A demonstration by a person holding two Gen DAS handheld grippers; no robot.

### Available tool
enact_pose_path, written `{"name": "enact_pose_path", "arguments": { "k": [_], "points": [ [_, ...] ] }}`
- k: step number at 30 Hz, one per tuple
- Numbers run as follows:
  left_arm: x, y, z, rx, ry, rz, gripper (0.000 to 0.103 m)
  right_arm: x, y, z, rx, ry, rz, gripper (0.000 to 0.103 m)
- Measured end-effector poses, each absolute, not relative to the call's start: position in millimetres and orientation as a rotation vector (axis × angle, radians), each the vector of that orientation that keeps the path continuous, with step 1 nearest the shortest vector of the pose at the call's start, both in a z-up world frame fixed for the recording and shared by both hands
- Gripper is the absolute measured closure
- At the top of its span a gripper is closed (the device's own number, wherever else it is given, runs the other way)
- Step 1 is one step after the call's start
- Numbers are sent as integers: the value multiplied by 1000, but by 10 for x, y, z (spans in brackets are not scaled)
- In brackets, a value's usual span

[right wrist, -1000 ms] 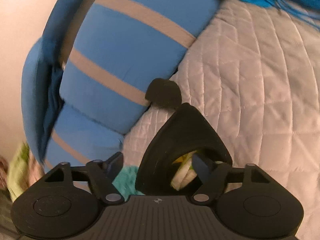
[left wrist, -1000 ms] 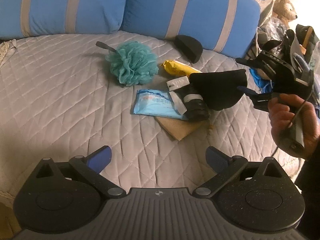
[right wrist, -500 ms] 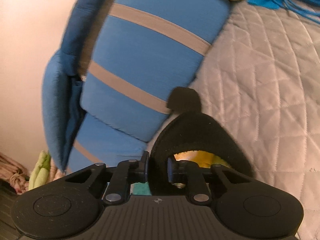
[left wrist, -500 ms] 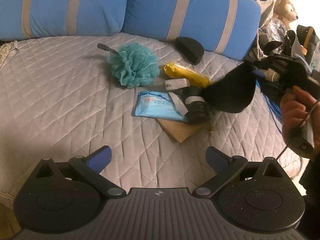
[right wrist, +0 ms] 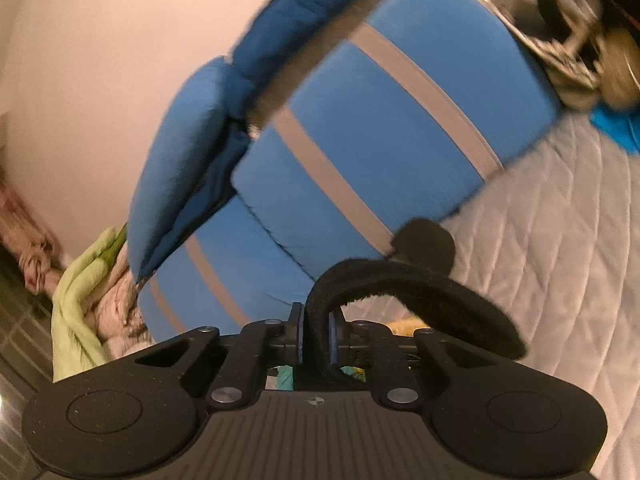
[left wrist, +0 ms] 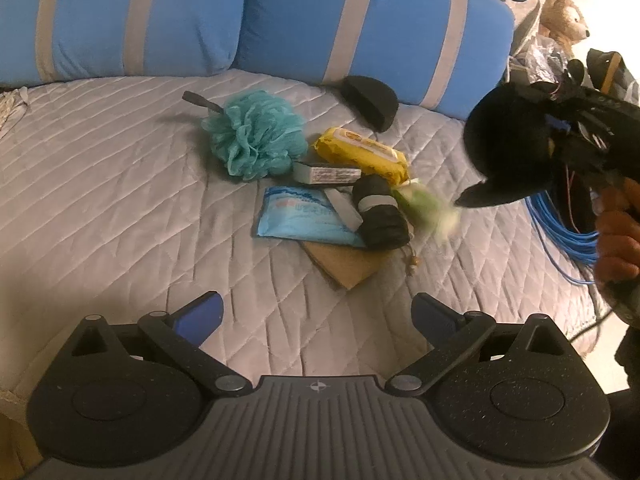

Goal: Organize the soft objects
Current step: 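Lift the black headband up off the bed with the right tool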

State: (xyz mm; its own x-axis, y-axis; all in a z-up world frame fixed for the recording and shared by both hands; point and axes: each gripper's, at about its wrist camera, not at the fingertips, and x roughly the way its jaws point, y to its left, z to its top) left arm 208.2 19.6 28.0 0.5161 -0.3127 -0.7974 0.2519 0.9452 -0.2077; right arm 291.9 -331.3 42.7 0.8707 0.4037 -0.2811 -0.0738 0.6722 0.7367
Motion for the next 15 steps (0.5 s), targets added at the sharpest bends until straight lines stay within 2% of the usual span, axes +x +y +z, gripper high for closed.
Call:
{"name": "enact_pose_path", "arguments": {
  "k": [6,15],
  "points": [
    [2089,129,268,-56,967,-346,0,2780,-3284,493,674,509,237,91],
    [2085,51,270,-37,941,-361,0,2577,-2963,417,269,677,151,92]
  ]
}}
